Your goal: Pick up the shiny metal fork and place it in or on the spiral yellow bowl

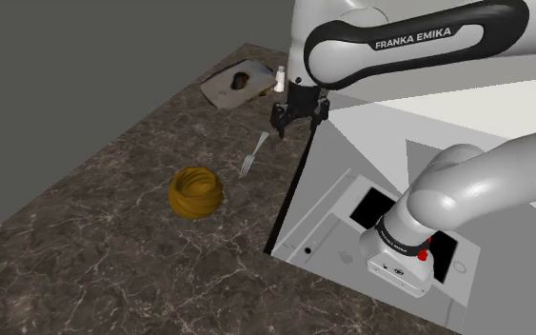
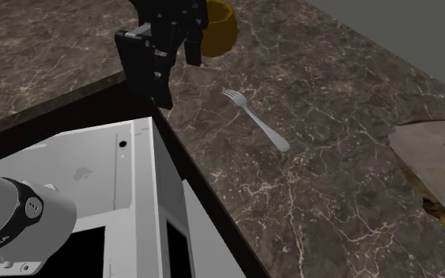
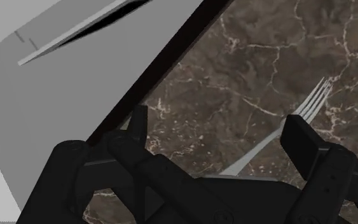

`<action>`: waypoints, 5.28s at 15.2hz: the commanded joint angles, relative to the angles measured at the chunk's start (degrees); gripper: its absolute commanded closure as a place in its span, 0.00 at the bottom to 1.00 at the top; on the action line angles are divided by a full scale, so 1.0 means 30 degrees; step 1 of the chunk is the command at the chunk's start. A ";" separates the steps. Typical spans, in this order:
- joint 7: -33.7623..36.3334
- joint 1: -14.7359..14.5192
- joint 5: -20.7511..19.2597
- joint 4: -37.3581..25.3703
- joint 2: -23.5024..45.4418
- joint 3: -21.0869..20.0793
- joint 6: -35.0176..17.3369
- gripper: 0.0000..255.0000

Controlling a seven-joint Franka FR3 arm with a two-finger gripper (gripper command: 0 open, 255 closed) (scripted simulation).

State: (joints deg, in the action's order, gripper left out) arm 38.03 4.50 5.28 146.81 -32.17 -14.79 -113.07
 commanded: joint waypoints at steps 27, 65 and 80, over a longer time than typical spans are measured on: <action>1.6386 0.3932 -0.6229 -0.3177 1.1096 -0.4210 -0.8546 0.00; 1.3249 0.3648 -0.2931 -0.6614 0.6787 -0.3747 -0.1523 1.00; 1.8196 0.1888 -0.3171 -0.9204 0.8180 -0.6877 0.0323 1.00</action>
State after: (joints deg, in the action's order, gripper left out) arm 90.83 10.67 -3.94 120.01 -8.39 -34.44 -112.44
